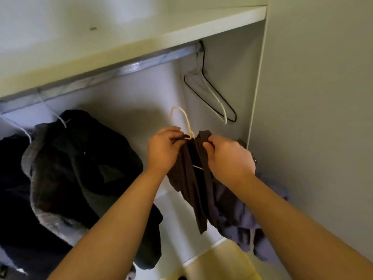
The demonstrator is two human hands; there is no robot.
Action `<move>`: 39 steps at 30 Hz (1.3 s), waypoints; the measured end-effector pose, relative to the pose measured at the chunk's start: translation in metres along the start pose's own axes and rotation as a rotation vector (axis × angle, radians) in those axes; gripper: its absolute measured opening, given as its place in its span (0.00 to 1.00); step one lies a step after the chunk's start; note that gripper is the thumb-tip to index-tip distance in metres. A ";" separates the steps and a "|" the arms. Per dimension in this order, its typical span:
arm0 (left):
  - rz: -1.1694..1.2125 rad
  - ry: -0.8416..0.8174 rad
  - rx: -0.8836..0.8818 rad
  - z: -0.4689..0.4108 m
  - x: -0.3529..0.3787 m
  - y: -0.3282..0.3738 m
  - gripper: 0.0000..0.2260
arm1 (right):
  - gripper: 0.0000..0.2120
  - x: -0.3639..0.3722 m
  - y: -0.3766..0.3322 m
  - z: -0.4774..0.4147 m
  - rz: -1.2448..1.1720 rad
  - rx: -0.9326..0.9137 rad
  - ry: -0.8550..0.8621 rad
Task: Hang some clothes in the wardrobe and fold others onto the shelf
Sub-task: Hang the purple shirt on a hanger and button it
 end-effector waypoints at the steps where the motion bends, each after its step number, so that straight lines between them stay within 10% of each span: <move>1: -0.007 0.039 0.040 -0.014 -0.005 -0.002 0.09 | 0.13 -0.003 -0.005 -0.011 0.005 0.022 0.025; 30: 0.342 0.119 -0.048 -0.160 -0.067 -0.101 0.02 | 0.14 -0.038 -0.084 -0.183 0.007 0.104 0.352; 39: 0.328 -0.051 -0.222 -0.140 -0.034 -0.145 0.17 | 0.14 -0.004 -0.088 -0.211 0.122 0.050 0.228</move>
Point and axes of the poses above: each hand's wrist, its own z-axis away from the middle knuckle, its own x-axis out of the palm, y = z × x, the point moved 10 cm from there along -z, towards the middle knuckle, and after that the axes turned 11 degrees about -y, right-handed, at the moved point
